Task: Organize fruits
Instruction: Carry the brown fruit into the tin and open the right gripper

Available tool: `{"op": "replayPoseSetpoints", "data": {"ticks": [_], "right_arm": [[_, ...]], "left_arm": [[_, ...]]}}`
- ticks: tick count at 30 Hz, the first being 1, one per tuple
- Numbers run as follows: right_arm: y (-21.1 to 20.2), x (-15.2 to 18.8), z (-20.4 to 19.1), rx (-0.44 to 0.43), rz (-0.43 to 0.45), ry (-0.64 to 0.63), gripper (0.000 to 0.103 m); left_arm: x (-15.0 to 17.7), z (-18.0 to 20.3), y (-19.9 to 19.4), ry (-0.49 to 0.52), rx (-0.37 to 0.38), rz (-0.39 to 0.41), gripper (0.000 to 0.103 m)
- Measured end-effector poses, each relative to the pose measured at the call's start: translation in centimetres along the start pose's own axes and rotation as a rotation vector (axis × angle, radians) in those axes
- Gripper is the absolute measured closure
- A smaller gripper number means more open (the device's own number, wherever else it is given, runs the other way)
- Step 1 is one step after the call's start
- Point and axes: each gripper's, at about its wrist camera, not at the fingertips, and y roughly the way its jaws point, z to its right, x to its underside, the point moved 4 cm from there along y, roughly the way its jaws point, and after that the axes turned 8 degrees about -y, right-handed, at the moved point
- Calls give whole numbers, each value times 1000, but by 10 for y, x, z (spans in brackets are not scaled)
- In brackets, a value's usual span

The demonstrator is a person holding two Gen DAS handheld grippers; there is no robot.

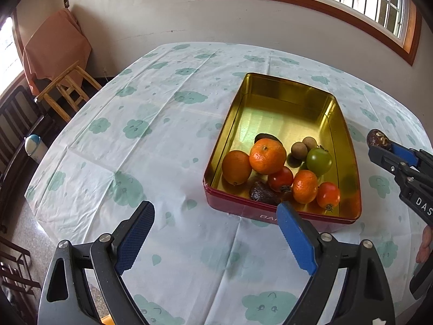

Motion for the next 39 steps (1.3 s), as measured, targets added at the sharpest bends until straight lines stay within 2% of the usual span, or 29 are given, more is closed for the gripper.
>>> {"op": "replayPoseSetpoints", "data": {"ticks": [20,39], "right_arm": [[31,-21,-40,-70,-27,-66,65],[74,-23,-75,-106,-94,-110,64]], "left_arm": [[-2,-44,-4,-94,-53,2,13],[2,-61,-2,-121,-86,-17,13]]}}
